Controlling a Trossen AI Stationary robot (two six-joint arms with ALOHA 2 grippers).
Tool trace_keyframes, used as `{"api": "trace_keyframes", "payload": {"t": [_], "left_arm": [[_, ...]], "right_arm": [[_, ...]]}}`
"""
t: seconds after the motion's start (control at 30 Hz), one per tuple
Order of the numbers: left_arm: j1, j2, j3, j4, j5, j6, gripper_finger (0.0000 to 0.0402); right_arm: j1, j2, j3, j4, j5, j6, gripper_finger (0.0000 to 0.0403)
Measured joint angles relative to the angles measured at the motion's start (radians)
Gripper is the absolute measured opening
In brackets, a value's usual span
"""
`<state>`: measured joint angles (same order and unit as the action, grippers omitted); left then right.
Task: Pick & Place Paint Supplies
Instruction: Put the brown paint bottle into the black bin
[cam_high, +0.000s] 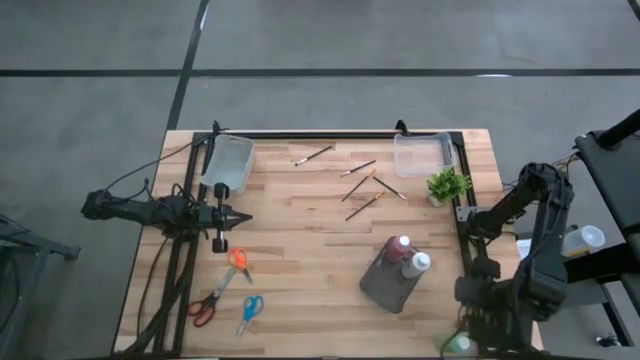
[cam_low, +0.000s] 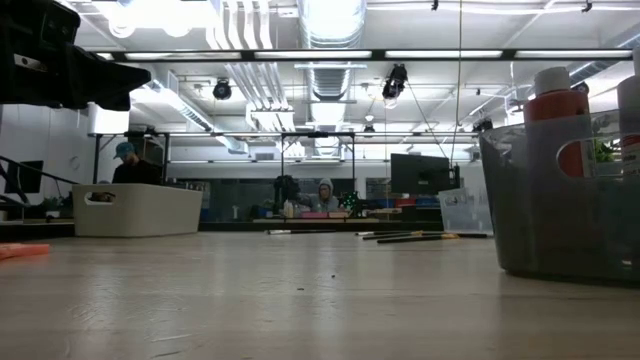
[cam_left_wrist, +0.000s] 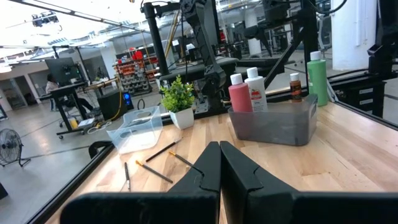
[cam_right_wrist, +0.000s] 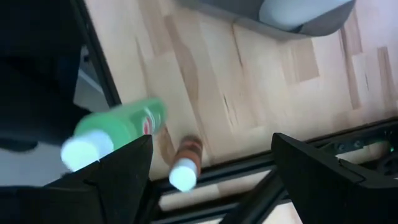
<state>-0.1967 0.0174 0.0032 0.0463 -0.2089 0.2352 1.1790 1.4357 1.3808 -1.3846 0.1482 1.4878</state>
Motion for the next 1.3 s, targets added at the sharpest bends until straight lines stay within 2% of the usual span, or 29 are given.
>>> {"api": "trace_keyframes", "payload": {"t": [0.3, 0.5, 0.83, 1.3], "left_arm": [[0.000, 0.000, 0.000, 0.000, 0.000, 0.000, 0.0000], [0.000, 0.000, 0.000, 0.000, 0.000, 0.000, 0.0000], [0.000, 0.000, 0.000, 0.000, 0.000, 0.000, 0.0000], [0.000, 0.000, 0.000, 0.000, 0.000, 0.000, 0.0000]], "right_arm": [[0.058, 0.001, 0.000, -0.015, -0.008, -0.060, 0.0326], [0.061, 0.001, 0.000, -0.019, -0.090, -0.059, 0.0326], [0.061, 0.001, 0.000, 0.016, -0.097, -0.056, 0.0326], [0.061, 0.083, -0.001, 0.049, -0.159, -0.059, 0.0326]]}}
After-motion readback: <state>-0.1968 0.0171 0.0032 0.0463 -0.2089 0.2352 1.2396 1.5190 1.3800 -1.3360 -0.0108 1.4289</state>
